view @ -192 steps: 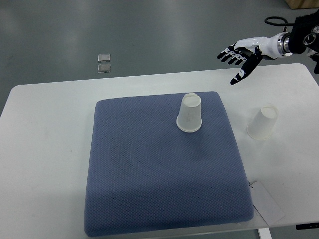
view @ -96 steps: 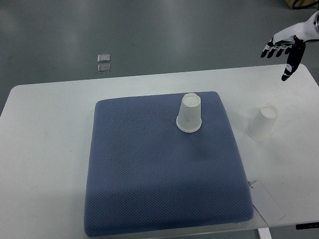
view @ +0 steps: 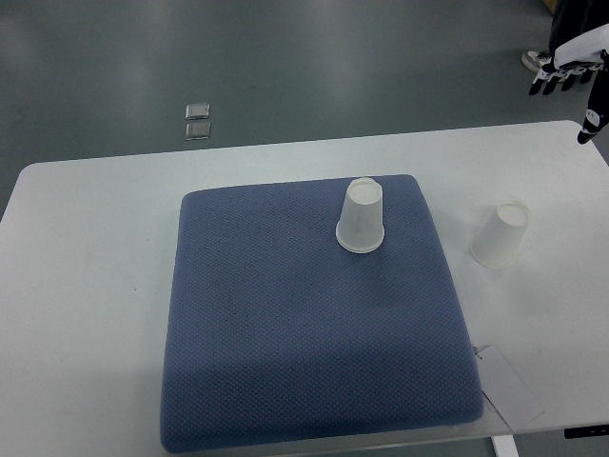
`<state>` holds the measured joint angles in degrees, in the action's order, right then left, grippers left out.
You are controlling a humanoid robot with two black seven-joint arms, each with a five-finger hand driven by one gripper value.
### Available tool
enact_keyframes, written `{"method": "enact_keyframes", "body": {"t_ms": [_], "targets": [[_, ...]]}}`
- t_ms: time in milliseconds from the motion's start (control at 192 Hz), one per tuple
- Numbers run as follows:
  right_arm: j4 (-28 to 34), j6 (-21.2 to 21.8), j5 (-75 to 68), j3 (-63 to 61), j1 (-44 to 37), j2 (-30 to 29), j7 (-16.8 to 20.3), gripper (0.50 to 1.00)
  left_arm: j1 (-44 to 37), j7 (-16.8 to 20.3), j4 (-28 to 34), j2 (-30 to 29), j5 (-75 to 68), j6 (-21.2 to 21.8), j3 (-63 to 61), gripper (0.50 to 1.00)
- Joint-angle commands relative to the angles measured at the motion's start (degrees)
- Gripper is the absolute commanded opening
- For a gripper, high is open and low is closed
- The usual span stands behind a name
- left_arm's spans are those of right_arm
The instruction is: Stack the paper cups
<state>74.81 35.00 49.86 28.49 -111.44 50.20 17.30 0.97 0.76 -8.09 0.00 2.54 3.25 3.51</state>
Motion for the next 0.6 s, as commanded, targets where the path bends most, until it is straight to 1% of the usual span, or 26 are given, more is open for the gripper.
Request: {"method": "enact_keyframes", "body": {"t_ms": [0,110,543,595], "targets": [[0.6,0.0,0.1,0.2,-1.0,-0.5,0.0,0.928,0.0,-0.1,0.0,0.0,0.0,0.0,0.0,1.0],[0.6,0.0,0.5,0.2,0.2,-1.0,0.0,0.926,0.0,0.0,0.0,0.0,0.0,0.0,0.0,1.0],[-0.3,0.0,2.8,-0.2,11.2,-1.3,-0.5,0.924,0.0,0.0,0.0,0.0,0.0,0.0,0.0,1.0],[-0.5,-1.4,2.8,-0.3,12.4,-1.3,-0.5,0.924,0.0,0.0,0.0,0.0,0.0,0.0,0.0,1.0]]}}
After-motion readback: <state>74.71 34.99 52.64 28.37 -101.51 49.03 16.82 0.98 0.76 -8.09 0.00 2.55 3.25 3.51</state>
